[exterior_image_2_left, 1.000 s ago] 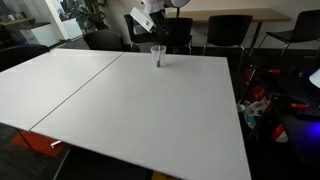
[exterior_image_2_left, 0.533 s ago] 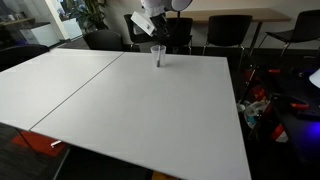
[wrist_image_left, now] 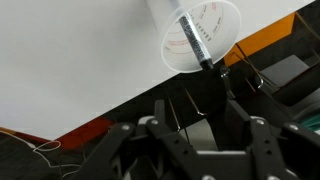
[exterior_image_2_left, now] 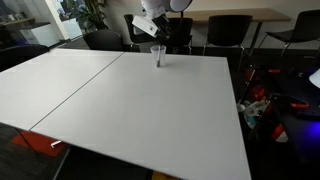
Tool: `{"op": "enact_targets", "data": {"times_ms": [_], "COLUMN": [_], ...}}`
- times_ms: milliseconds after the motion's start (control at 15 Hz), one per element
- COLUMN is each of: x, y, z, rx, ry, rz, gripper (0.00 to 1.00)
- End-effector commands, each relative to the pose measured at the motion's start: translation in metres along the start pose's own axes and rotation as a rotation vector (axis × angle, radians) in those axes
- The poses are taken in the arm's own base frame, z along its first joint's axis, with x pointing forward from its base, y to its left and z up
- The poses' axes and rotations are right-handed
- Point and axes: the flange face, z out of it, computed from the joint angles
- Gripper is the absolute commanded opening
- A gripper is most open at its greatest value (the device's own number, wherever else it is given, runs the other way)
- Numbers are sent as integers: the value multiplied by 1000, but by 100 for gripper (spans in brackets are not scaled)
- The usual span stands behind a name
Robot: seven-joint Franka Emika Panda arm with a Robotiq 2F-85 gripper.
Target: Take the marker from the clear cup and place it on the table
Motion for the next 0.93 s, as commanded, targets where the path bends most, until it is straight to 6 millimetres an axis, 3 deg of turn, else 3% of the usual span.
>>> {"op": "enact_targets", "data": {"times_ms": [0, 200, 533, 867], "x": [5, 4, 0, -8], "y": [-3, -4, -4, -9], "z": [0, 2, 8, 20], "rx": [-23, -38, -43, -28], "ry": [-41, -63, -64, -44], "rz": [-52, -106, -169, -153], "gripper": [59, 57, 63, 65]}}
